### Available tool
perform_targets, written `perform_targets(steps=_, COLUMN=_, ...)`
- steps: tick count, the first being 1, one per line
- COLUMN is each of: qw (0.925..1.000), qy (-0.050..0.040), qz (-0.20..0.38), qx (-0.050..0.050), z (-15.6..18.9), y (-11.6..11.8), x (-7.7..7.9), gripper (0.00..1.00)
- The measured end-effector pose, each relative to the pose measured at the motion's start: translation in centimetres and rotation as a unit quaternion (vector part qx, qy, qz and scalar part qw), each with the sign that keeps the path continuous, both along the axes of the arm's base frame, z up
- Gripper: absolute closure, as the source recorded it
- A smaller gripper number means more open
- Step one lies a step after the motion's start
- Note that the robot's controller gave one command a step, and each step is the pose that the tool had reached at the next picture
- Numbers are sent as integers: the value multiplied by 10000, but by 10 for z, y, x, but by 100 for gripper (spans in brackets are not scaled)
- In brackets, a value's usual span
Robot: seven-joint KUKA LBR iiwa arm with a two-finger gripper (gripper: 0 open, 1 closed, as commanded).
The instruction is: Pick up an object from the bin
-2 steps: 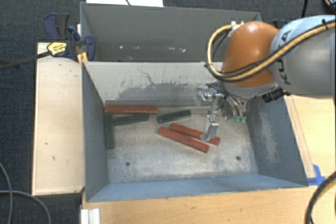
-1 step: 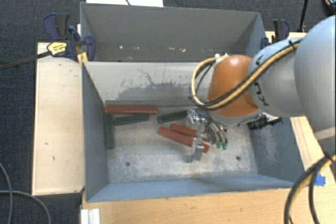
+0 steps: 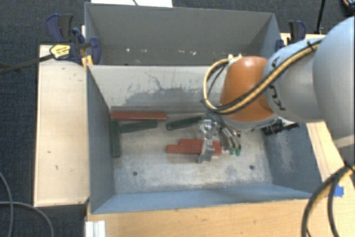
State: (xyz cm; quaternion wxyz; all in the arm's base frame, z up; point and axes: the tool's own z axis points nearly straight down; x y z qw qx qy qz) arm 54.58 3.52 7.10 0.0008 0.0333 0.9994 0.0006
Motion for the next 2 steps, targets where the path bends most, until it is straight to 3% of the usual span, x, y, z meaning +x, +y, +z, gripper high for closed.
perform_targets(steps=1, qw=10000, qy=-36, qz=83, qx=-4, z=115, y=-12, x=-9, gripper=100)
perform_targets(steps=2, qw=9762, qy=-36, qz=2169, qx=-17, z=187, y=-22, x=0, gripper=100)
